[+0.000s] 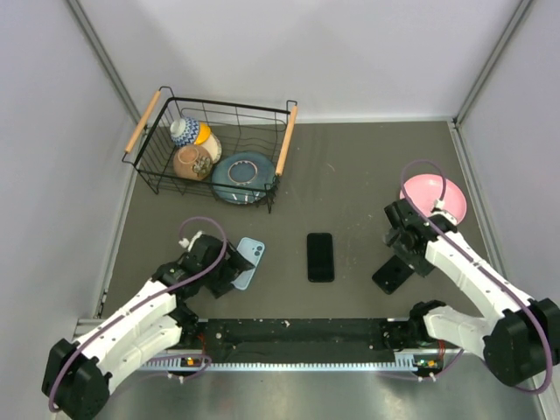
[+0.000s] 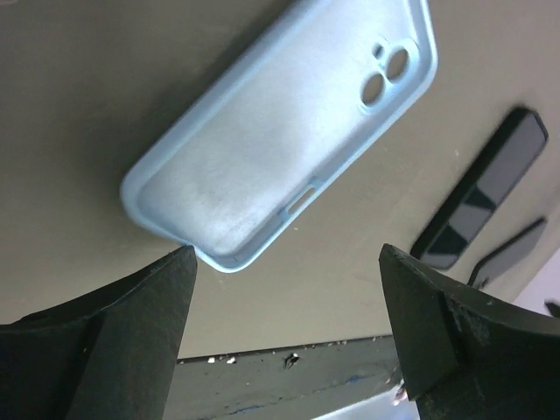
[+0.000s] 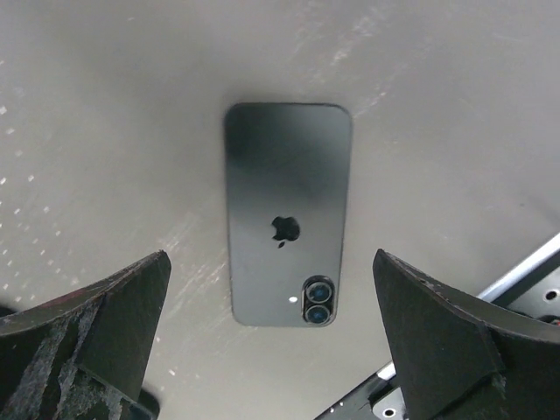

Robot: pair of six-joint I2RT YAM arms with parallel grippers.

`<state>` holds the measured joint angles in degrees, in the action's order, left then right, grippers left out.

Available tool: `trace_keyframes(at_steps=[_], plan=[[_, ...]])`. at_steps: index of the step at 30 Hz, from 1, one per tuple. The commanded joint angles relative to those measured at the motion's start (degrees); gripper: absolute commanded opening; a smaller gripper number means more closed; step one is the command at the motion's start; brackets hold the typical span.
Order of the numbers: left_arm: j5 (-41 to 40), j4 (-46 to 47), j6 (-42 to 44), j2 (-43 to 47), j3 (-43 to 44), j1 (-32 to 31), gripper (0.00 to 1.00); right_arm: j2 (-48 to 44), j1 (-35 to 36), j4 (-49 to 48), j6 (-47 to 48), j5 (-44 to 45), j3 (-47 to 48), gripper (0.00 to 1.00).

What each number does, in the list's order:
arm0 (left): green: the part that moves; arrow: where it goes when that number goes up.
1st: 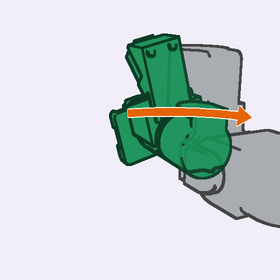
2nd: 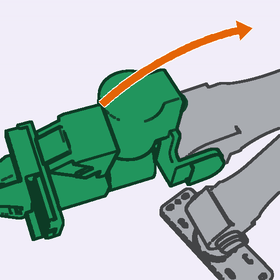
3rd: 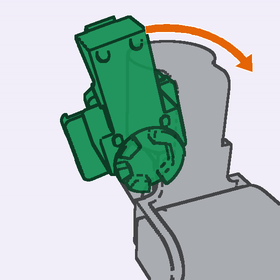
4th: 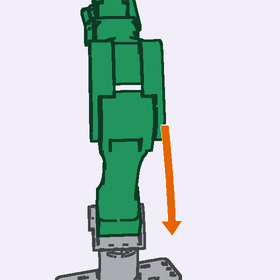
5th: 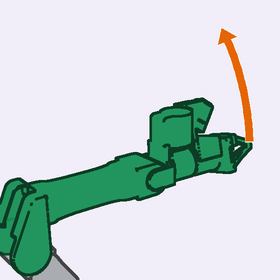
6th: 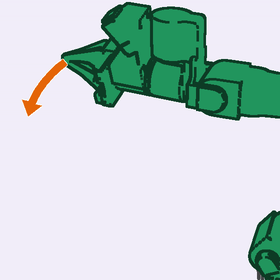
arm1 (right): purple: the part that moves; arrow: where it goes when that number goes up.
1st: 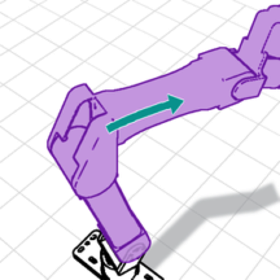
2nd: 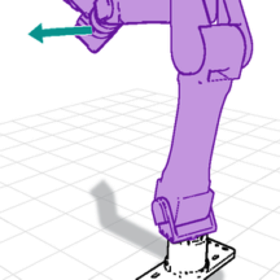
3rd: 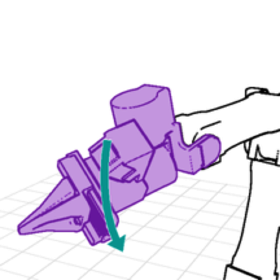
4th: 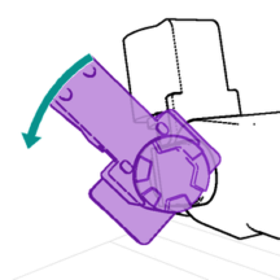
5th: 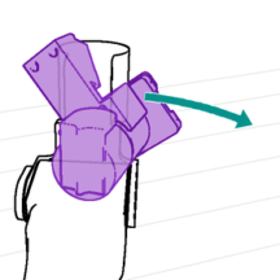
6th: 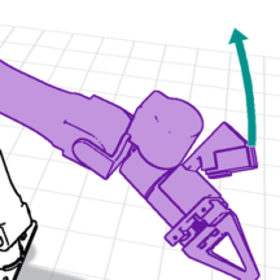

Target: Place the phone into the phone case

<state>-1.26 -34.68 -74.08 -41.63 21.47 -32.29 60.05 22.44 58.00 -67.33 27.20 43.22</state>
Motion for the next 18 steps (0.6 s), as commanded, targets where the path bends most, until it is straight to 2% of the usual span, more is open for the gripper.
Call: trace_keyframes(at_steps=[1, 6, 14, 18], plan=[[8.72, 11.47, 14.21, -3.45, 2.16, -0.14, 0.9, 2.69, -3.45, 2.74, -1.58, 2.95, 2.22, 0.99], [14.52, 14.72, 26.07, -6.53, 6.12, -1.72, 0.89, 4.46, -6.44, -0.42, 0.0, 1.63, 1.34, 0.99], [18.73, 23.06, 31.45, -2.06, 4.98, -6.11, 0.9, 6.12, -8.19, -6.23, 0.44, -1.97, -1.39, 0.99], [16.38, 21.59, 36.63, -3.72, 8.22, -10.67, 0.89, 8.85, -8.99, -7.02, 0.1, -2.33, -2.0, 0.98]])
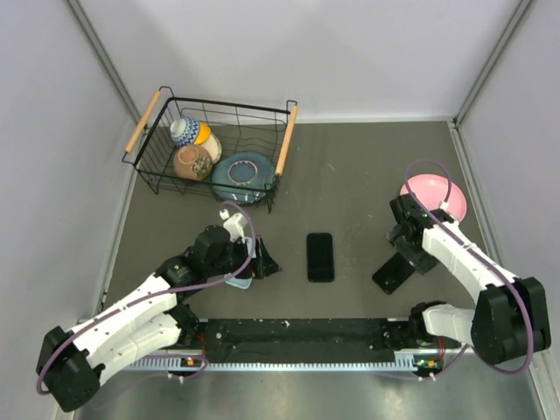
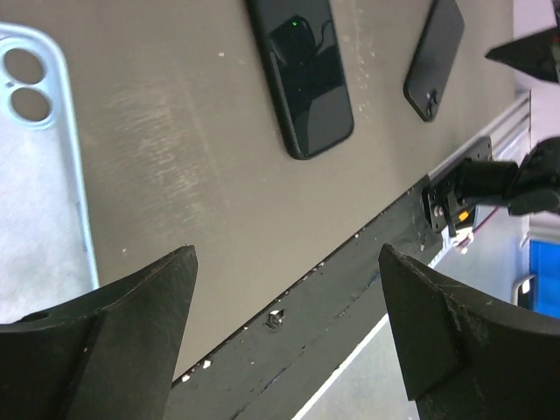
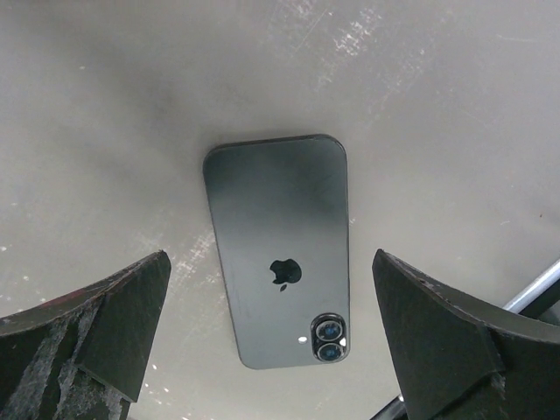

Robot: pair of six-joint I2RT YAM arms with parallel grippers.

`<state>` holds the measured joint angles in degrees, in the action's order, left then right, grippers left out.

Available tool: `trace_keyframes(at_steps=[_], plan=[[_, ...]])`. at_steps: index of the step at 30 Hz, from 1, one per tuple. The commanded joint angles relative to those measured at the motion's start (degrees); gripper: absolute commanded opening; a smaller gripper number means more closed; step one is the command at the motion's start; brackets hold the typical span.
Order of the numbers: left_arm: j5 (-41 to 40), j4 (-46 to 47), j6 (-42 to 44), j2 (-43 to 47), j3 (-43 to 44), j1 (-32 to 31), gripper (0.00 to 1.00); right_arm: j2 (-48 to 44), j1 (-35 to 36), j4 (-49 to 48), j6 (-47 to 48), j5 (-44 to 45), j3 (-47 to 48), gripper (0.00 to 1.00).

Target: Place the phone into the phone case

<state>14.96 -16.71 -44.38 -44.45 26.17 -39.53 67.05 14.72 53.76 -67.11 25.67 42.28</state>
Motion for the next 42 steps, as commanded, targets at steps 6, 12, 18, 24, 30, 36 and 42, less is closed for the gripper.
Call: trace_keyframes(at_steps=[6, 12, 18, 24, 30, 36, 42], plan=[[-0.99, 4.14, 8.26, -2.4, 6.0, -6.79, 0.87, 5.19, -2.33, -4.62, -0.21, -2.02, -2.03, 0.97], [-0.28, 4.85, 7.91, -3.01, 5.29, -7.05, 0.88, 7.84, -2.5, -8.48, 0.31, -4.13, -4.3, 0.96], [-1.78, 4.58, 7.99, -2.05, 5.11, -7.05, 0.88, 9.68, -2.68, -11.22, 0.4, -4.84, -5.9, 0.92], [-2.39, 3.88, 7.64, -3.19, 6.52, -7.05, 0.86, 9.94, -2.94, -11.31, 0.58, -5.19, -5.98, 0.88], [-3.8, 3.79, 7.11, -3.98, 7.92, -7.05, 0.85, 10.91, -2.86, -11.39, 1.37, -6.51, -5.72, 0.64], [-3.54, 5.36, 7.9, -8.46, 9.86, -7.05, 0.84, 11.35, -2.86, -12.53, 5.4, -9.14, -4.32, 0.59], [-1.78, 8.18, 8.35, -16.28, 15.38, -8.28, 0.81, 8.29, -2.86, -19.29, 12.26, -15.72, -5.8, 0.53]])
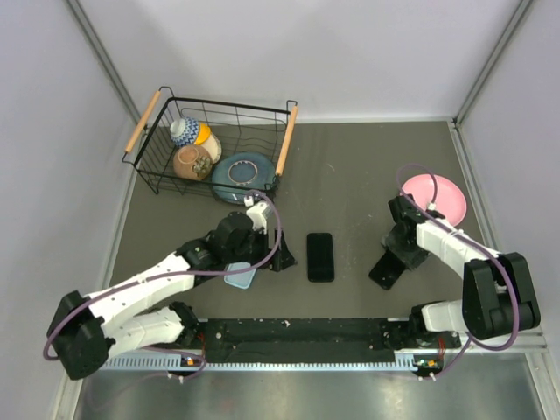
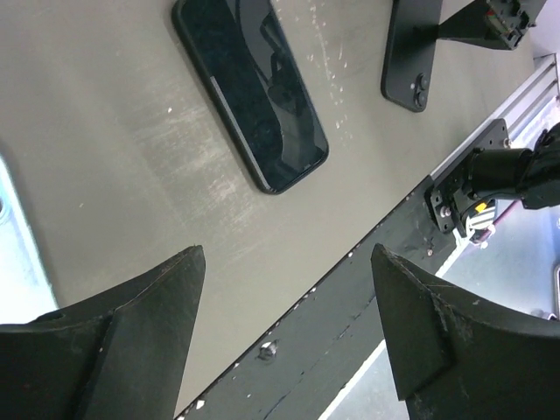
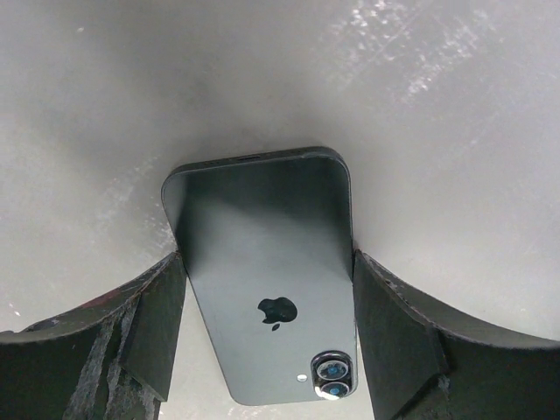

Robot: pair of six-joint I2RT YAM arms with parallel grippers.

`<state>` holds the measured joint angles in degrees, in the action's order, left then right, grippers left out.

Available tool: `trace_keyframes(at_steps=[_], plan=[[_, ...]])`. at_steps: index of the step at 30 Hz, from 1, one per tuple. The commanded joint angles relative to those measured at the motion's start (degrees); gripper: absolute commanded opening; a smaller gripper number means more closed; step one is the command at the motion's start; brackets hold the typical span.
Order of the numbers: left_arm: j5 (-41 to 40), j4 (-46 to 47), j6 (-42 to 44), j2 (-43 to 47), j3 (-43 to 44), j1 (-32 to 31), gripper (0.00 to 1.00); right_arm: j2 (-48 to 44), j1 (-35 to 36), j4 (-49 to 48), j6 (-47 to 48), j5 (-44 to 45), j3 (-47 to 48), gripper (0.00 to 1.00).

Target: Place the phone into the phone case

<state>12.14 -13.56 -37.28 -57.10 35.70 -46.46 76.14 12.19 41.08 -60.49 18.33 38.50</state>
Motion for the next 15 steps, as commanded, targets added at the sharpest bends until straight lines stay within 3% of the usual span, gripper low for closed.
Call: trace_keyframes(at_steps=[1, 10, 15], plan=[[1.22, 6.08, 1.24, -6.07, 6.74, -1.88, 0.81, -1.6, -0.32, -8.02, 6.34, -9.53, -2.72, 0.53], [7.19, 20.4, -3.41, -23.81, 11.93, -5.83, 0.75, -8.9, -0.32, -19.36, 10.48, -20.25, -10.11, 0.48], [8.34, 23.31, -4.03, -32.36, 17.72, -9.17, 0.73, -9.52, -0.58, -22.0, 10.92, -24.12, -12.04, 0.43]])
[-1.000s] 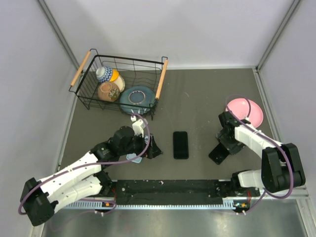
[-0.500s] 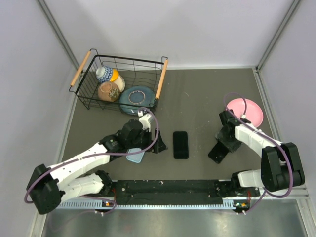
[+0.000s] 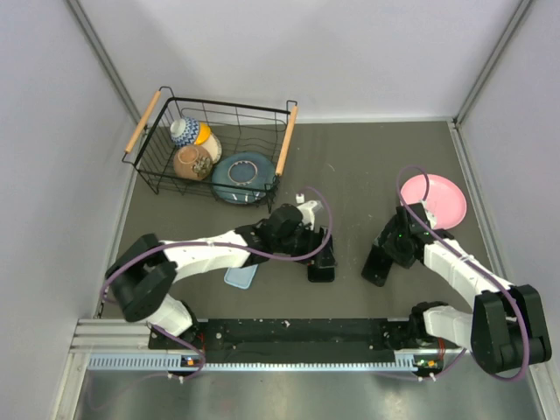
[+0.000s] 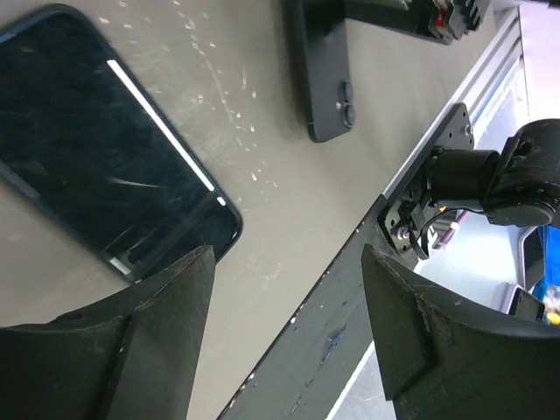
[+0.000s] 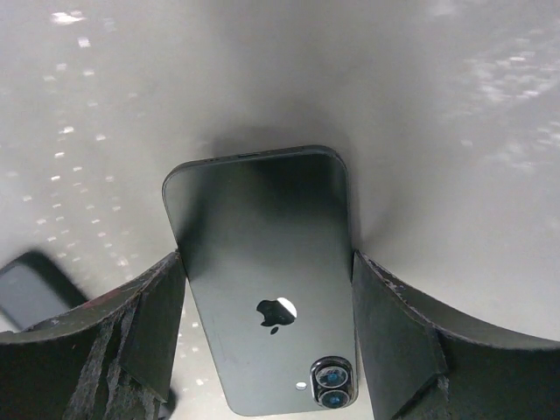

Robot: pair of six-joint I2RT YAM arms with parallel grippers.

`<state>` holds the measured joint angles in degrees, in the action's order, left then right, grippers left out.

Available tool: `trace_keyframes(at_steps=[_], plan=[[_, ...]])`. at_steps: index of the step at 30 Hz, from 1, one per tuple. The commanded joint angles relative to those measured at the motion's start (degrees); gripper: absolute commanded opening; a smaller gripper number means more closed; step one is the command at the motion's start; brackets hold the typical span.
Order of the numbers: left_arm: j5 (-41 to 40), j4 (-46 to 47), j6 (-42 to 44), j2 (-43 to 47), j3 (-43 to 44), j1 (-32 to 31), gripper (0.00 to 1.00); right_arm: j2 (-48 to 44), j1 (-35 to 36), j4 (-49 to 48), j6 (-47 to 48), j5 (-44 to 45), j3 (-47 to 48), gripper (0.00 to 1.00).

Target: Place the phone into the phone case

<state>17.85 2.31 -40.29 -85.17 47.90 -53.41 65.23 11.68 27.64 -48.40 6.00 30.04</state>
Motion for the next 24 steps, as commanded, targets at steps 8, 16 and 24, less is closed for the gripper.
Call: trace_keyframes(at_steps=[8, 16, 24], plan=[[5.35, 12.19, -2.86, -13.62, 9.4, -3.02, 0.72, -0.72, -2.01, -17.08, -1.17, -20.85, -8.59, 0.4], [4.22, 10.35, -1.46, -19.51, 12.48, -3.11, 0.7, -4.15, -3.68, -17.53, -1.26, -23.75, -9.39, 0.39], [4.65, 10.35, -1.45, -22.93, 14.24, -3.28, 0.69, -5.2, -3.95, -18.67, -1.34, -25.68, -10.27, 0.39]])
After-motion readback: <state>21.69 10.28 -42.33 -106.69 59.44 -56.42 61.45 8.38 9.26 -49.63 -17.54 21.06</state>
